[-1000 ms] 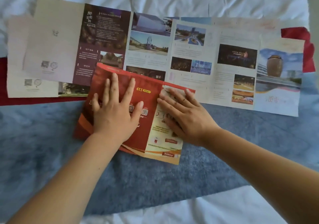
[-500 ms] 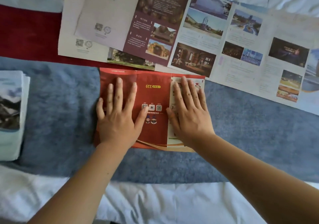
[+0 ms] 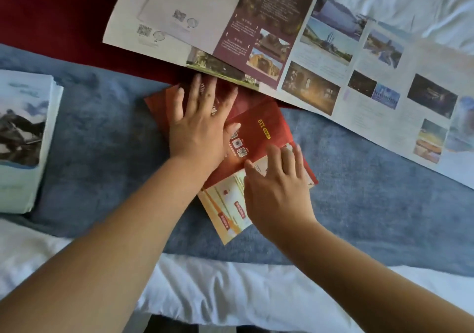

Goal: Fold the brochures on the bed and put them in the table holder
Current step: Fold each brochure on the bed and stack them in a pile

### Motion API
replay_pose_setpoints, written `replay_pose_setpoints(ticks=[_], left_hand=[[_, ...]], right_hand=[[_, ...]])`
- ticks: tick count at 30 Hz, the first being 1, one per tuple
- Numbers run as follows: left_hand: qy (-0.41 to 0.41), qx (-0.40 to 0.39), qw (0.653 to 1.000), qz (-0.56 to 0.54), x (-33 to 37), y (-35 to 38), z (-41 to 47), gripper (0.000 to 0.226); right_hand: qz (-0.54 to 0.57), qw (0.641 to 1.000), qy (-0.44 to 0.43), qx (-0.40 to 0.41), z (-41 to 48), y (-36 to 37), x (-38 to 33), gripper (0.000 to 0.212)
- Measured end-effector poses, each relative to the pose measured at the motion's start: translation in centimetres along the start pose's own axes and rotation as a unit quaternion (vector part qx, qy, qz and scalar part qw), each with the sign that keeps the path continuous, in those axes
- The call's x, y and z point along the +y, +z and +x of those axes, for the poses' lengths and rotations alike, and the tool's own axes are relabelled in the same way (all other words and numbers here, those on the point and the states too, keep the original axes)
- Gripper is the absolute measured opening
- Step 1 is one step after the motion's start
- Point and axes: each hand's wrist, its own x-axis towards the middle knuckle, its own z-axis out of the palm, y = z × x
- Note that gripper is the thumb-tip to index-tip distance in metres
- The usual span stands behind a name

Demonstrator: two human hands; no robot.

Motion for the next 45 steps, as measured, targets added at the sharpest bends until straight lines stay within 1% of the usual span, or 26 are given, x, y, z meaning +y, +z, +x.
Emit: replay_pose_setpoints(ticks=[1, 2, 3, 4, 6, 8, 9, 11, 13, 16, 18, 21, 24, 26, 28, 31, 33, 35, 38, 41, 45], left_hand=[[-0.009, 0.002, 1.000, -0.009, 0.1, -0.1, -0.5, 0.063], [-0.022, 0.004, 1.000, -0.022, 0.4, 0.0, -1.3, 0.061], [-0.036, 0.001, 0.999, -0.031, 0.8, 0.2, -2.5, 0.061], [-0.047, -0.005, 0.998, -0.035, 1.5, 0.5, -4.1, 0.063], [-0.055, -0.015, 0.997, -0.055, 3.5, 1.1, -8.0, 0.067], [-0.046, -0.021, 0.994, -0.098, 5.9, 2.0, -11.7, 0.067], [-0.037, -0.028, 0.992, -0.119, 7.0, 2.6, -13.2, 0.064], [-0.017, -0.035, 0.989, -0.145, 8.6, 3.6, -15.1, 0.059], [-0.002, -0.031, 0.987, -0.156, 8.6, 4.3, -16.0, 0.059], [0.012, -0.020, 0.986, -0.164, 6.6, 4.3, -16.4, 0.059], [0.018, -0.025, 0.989, -0.145, 4.7, 3.8, -16.4, 0.059], [0.018, -0.035, 0.996, -0.083, 1.3, 3.3, -15.9, 0.061], [0.001, -0.030, 0.999, -0.022, -2.2, 2.8, -14.7, 0.062], [-0.025, -0.023, 0.999, -0.004, -3.7, 2.1, -13.4, 0.064], [-0.058, -0.026, 0.998, -0.003, -4.4, 1.5, -11.6, 0.070], [-0.081, -0.037, 0.996, -0.019, -4.3, 1.4, -9.0, 0.079], [-0.071, -0.046, 0.996, -0.025, -3.9, 1.7, -7.9, 0.081], [-0.056, -0.042, 0.997, -0.029, -3.8, 2.3, -7.7, 0.082], [-0.048, -0.013, 0.998, -0.036, -4.1, 3.3, -8.7, 0.081], [-0.059, 0.001, 0.998, -0.035, -4.2, 3.9, -10.4, 0.080], [-0.081, 0.008, 0.996, -0.031, -3.5, 3.9, -12.6, 0.079]], right_hand=[[0.034, 0.999, -0.024, 0.033, 0.9, -0.3, 0.0, 0.024], [0.062, 0.996, -0.043, 0.052, 2.3, -0.6, 0.1, 0.028], [0.083, 0.994, -0.057, 0.047, 3.9, -1.1, 0.0, 0.038], [0.099, 0.992, -0.070, 0.030, 5.7, -1.3, 0.0, 0.048], [0.116, 0.987, -0.102, -0.045, 8.9, -1.2, -0.1, 0.057], [0.084, 0.978, -0.157, -0.112, 10.7, -0.3, -0.3, 0.063], [0.065, 0.974, -0.179, -0.123, 11.0, 0.1, -0.3, 0.063], [0.047, 0.973, -0.190, -0.122, 11.0, 0.6, -0.3, 0.060], [0.040, 0.977, -0.178, -0.112, 10.5, 0.6, -0.2, 0.057], [0.042, 0.986, -0.125, -0.102, 9.7, 0.7, -0.1, 0.056], [0.045, 0.992, -0.084, -0.086, 9.0, 0.6, 0.2, 0.058], [-0.002, 0.997, -0.036, -0.070, 7.5, 0.9, 0.7, 0.060], [-0.034, 0.999, -0.007, -0.033, 5.5, 1.3, 0.7, 0.061], [-0.043, 0.999, -0.008, -0.005, 3.6, 2.0, 0.2, 0.060], [-0.048, 0.999, -0.018, 0.013, 1.3, 2.8, -0.6, 0.060], [-0.014, 0.997, -0.051, 0.059, -1.9, 3.7, -2.3, 0.050], [0.025, 0.992, -0.084, 0.095, -3.5, 4.3, -3.0, 0.036], [0.056, 0.989, -0.093, 0.096, -4.1, 4.6, -3.1, 0.023], [0.117, 0.989, -0.046, 0.078, -3.9, 5.2, -2.9, 0.022], [0.175, 0.982, 0.006, 0.073, -2.8, 5.5, -3.3, 0.023], [0.179, 0.978, 0.055, 0.091, -1.0, 5.4, -3.7, 0.021]])
